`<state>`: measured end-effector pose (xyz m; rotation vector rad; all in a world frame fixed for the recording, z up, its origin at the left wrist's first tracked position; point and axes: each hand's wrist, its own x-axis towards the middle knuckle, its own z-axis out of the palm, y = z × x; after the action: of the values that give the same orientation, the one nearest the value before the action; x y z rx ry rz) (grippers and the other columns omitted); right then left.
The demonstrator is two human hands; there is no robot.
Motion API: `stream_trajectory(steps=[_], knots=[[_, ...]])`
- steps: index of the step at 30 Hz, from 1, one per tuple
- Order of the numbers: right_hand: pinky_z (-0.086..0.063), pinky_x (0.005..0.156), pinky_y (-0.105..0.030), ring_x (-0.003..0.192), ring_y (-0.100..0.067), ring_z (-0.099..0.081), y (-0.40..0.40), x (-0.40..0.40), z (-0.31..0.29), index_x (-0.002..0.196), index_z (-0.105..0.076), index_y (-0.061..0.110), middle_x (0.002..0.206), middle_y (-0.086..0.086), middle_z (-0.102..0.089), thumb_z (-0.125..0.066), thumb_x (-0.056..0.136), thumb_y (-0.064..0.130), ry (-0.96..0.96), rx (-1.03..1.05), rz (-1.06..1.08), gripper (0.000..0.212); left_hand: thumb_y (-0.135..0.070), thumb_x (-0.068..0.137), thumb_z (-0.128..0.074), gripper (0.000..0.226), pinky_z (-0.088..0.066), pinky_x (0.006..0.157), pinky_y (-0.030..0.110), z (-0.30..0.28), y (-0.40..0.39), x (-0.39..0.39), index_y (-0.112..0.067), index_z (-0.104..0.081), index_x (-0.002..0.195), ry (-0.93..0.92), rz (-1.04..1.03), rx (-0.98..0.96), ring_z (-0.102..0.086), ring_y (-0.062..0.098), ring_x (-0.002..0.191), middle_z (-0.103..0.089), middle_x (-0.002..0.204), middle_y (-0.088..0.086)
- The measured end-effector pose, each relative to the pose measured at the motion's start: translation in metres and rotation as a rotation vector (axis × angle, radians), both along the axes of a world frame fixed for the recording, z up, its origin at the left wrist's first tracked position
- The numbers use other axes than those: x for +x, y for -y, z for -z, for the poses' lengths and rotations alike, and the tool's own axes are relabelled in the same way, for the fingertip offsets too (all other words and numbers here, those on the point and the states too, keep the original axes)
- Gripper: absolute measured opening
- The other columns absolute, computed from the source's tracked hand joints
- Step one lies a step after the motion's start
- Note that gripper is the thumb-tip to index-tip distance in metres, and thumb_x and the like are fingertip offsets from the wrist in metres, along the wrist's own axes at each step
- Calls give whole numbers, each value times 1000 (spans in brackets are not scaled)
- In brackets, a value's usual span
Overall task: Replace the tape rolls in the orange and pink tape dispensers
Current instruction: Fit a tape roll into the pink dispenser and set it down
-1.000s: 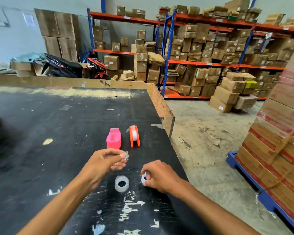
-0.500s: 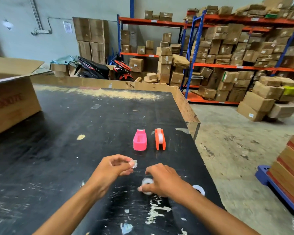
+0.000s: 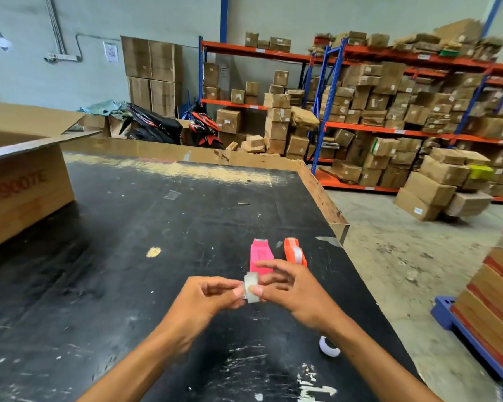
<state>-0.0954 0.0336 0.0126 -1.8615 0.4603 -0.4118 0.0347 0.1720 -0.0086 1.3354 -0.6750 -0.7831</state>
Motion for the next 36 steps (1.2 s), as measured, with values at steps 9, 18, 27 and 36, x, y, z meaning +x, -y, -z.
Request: stream_trajectory(steps=[9, 18, 27, 36], knots=[[-56, 90, -27, 99, -17, -71, -20, 5, 4, 115, -65, 12, 105, -11, -75, -77, 75, 4, 183, 1, 120, 43, -13, 74, -72, 21, -57, 75, 19, -4, -5, 9, -9, -77, 94, 82, 45, -114, -67, 14, 77, -78, 85, 10], [-55, 79, -19, 89, -10, -71, -36, 16, 4, 113, -65, 14, 93, 1, -76, -76, 73, -2, 337, 32, 235, 44, -9, 80, -68, 19, -55, 76, 17, -10, -7, 13, -12, -76, 98, 158, -11, -215, -73, 17, 89, -78, 95, 5], [-57, 81, -22, 86, -13, -73, -37, 22, 5, 91, -73, 13, 84, 2, -78, -78, 71, 0, 451, 11, 334, 24, -9, 85, -63, 22, -53, 88, 19, -15, 2, 7, -22, -78, 91, 170, -7, -280, -68, 6, 92, -69, 102, 15], [-55, 94, -42, 102, -16, -70, -43, 33, 9, 97, -75, 0, 100, -7, -77, -72, 78, 2, 450, 26, 373, 18, -14, 88, -59, 21, -49, 93, 17, -15, 6, 11, -20, -77, 96, 177, 39, -298, -65, 6, 100, -67, 106, 13]])
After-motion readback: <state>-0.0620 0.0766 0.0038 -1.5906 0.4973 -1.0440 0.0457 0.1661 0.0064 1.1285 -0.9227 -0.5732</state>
